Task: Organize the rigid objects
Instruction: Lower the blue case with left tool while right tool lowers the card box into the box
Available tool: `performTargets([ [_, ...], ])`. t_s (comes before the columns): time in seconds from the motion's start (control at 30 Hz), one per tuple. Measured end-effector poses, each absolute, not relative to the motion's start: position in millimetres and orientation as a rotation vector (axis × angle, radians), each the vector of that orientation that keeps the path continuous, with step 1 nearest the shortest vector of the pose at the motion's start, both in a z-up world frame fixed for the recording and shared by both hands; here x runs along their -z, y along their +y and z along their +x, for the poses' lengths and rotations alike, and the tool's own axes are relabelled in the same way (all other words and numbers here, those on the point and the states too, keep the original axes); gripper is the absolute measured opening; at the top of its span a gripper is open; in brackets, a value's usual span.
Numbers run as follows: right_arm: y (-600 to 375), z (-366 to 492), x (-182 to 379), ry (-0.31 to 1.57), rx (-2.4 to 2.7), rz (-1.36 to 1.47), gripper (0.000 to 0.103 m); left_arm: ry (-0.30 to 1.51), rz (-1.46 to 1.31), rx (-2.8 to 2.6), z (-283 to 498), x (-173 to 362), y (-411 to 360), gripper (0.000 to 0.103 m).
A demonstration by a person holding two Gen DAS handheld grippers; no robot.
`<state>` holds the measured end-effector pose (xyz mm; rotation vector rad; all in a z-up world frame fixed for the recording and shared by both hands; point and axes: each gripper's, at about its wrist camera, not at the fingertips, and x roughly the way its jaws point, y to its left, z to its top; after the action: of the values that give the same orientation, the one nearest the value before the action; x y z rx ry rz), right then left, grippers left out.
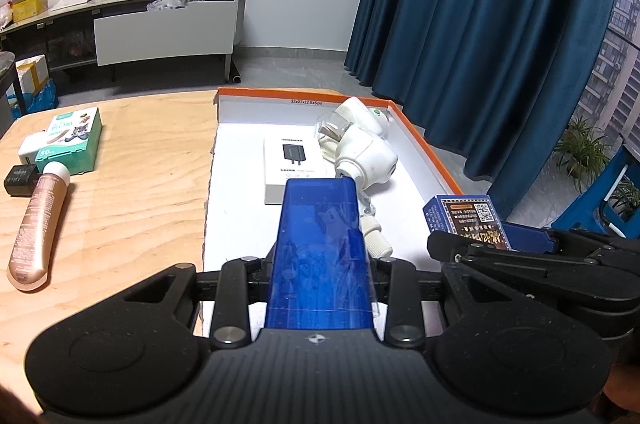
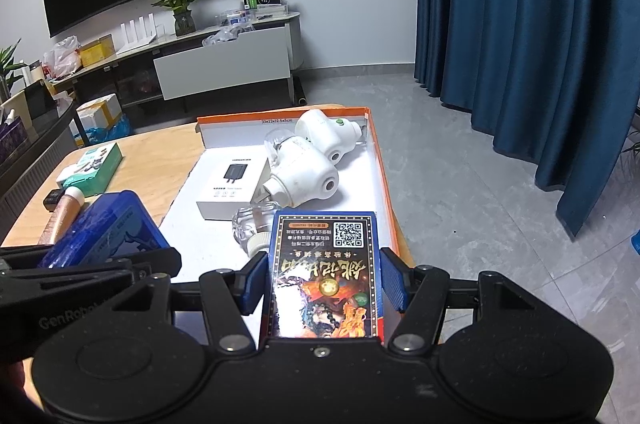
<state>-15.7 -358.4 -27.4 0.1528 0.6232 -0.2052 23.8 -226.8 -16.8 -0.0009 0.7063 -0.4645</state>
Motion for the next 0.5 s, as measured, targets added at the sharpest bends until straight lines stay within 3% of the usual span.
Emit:
performTargets([
  [0.5,-360.8,-7.9,30.8,0.639,0.206,0.157,0.071,0.721,0.0,0.467,26.6,20.8,-230.2,0.033],
])
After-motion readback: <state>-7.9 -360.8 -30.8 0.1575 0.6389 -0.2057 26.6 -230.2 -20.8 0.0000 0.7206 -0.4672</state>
